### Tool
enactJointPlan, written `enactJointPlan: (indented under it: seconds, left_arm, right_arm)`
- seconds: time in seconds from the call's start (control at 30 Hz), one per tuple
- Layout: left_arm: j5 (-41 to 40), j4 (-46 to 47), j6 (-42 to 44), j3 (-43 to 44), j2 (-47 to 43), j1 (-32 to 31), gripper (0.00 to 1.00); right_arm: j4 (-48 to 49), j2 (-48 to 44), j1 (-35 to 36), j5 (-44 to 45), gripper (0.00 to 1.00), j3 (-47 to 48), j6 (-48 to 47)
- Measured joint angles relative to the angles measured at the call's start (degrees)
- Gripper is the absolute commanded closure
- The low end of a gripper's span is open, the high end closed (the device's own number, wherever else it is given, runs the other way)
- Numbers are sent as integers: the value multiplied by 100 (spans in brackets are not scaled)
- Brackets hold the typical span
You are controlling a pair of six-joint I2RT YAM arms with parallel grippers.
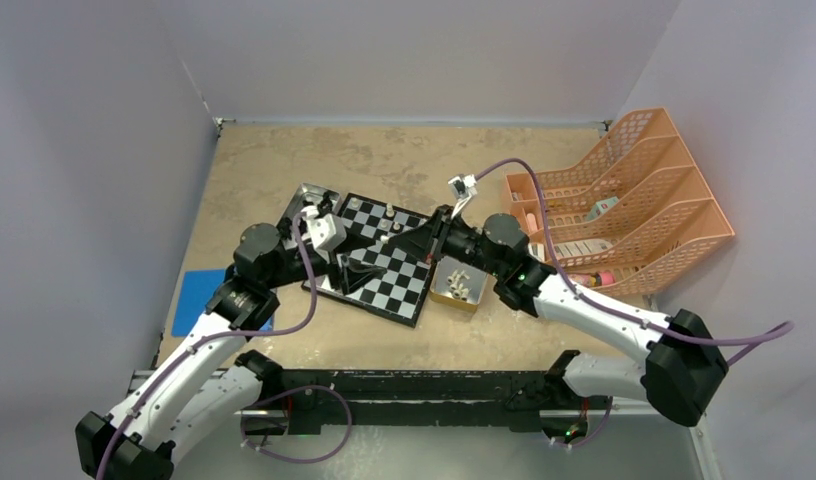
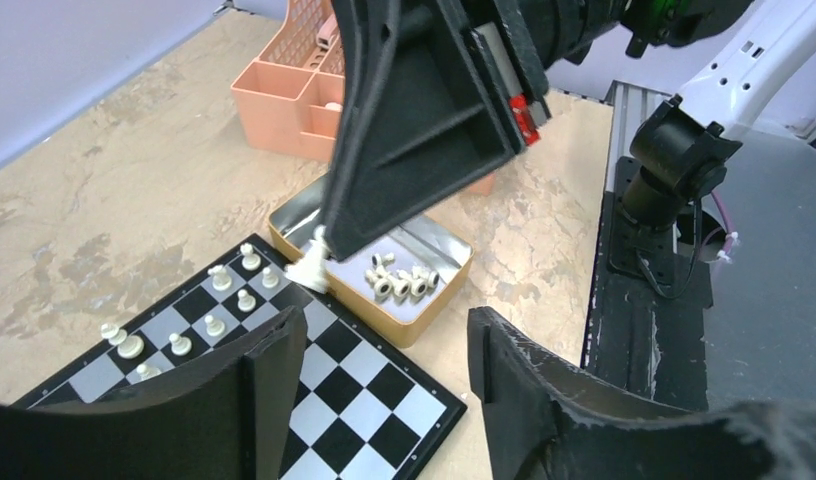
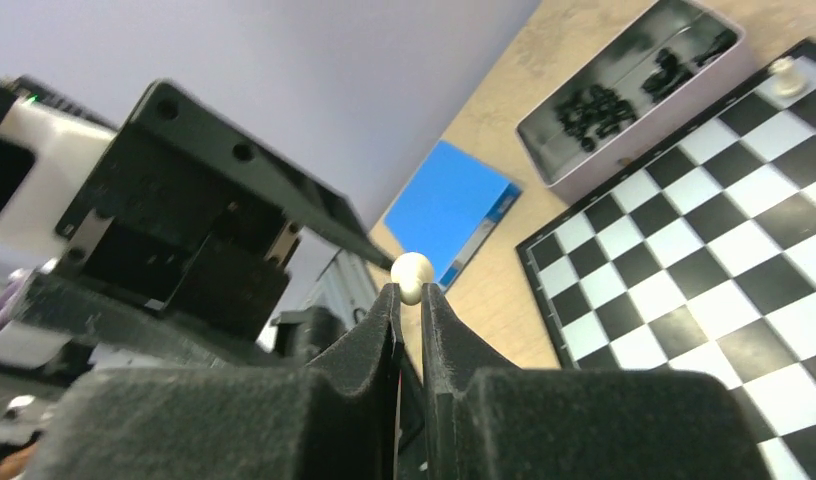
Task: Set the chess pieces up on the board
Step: Place the chess piece on the chessboard.
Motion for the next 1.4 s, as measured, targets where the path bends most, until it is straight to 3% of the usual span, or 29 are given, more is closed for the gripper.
enactJointPlan:
  seconds: [0.33,0.6,0.83,1.1,1.4]
  left_arm:
    - [-645,-1519,247,221,-546,0,32]
    - [-1421,-2538,490,313,-1812,0,29]
    - [-1729,-2579,684,50,-2870,0,28]
    - [-1784,-2769,796,-44,-3051,0,26]
    - [-1777,-2881,870,-44,-3062,0,26]
  right_arm:
    - [-1373,1335,0,1045,89,1534,-1008]
    - [-2656,3112,0,2168,89,3307,-1683]
    - [-3692,4616,87,2946,89,4951,-2033]
    - [-4756,5912,269,3493,88,6439,-2216]
    - [-5394,6166,315,3698,86,6721,-2264]
